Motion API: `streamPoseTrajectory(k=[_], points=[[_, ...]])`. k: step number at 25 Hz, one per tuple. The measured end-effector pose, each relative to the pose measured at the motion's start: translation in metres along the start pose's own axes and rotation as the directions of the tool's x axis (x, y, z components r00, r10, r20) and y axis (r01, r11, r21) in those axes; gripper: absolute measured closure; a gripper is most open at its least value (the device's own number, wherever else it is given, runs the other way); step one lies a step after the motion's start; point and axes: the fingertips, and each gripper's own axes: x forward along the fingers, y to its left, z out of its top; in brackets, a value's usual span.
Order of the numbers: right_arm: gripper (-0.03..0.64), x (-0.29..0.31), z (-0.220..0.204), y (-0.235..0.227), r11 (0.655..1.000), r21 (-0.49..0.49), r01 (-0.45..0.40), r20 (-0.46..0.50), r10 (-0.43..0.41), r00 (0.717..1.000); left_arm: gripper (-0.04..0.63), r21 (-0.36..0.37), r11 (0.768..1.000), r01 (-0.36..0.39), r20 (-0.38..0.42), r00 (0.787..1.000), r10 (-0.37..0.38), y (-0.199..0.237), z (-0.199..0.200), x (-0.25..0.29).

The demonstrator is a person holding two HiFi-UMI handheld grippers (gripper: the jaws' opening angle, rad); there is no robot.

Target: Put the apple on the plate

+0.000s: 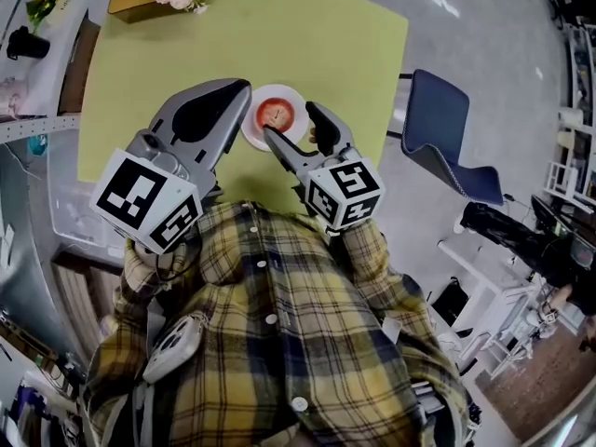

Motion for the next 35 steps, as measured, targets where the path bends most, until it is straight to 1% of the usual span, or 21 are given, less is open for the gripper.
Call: streamPoseTrajectory(k=[3,6,9,14,17,18,22,30,35], points=[[0.29,-0.015,0.024,0.005,1.0,0.014,0.004,0.063,-0.005,0.998,0.597,0.009,1.0,0.008,0.008,1.0,-0.008,-0.005,0.006,-0.001],[0.356,-0.034,0.049,0.006,0.999,0.048,0.005,0.135,-0.011,0.991,0.597,0.019,1.0,0.019,0.014,1.0,-0.019,-0.013,0.011,0.003],[0.411,-0.048,0.07,0.01,0.998,0.058,0.012,0.19,-0.023,0.982,0.597,0.032,0.999,0.033,0.014,0.999,-0.034,-0.015,0.016,0.006],[0.498,-0.068,0.086,0.012,0.997,0.057,0.047,0.23,-0.059,0.972,0.597,0.045,0.997,0.056,0.006,0.998,-0.056,-0.02,0.017,0.011],[0.574,-0.071,0.09,0.012,0.995,0.077,0.066,0.239,-0.083,0.967,0.597,0.043,0.997,0.064,0.006,0.998,-0.064,-0.018,0.017,0.012],[0.591,-0.071,0.092,0.012,0.994,0.084,0.069,0.242,-0.088,0.966,0.597,0.041,0.997,0.066,0.007,0.998,-0.066,-0.017,0.018,0.011],[0.618,-0.074,0.095,0.012,0.993,0.091,0.071,0.236,-0.091,0.968,0.597,0.034,0.997,0.072,0.007,0.997,-0.073,-0.016,0.019,0.012],[0.62,-0.076,0.092,0.018,0.996,0.035,0.08,0.217,-0.085,0.972,0.597,0.023,0.998,0.067,0.016,0.998,-0.067,-0.015,0.014,0.008],[0.621,-0.079,0.091,0.018,0.997,0.023,0.08,0.197,-0.083,0.977,0.597,0.038,0.997,0.069,0.006,0.998,-0.069,-0.016,0.015,0.006]])
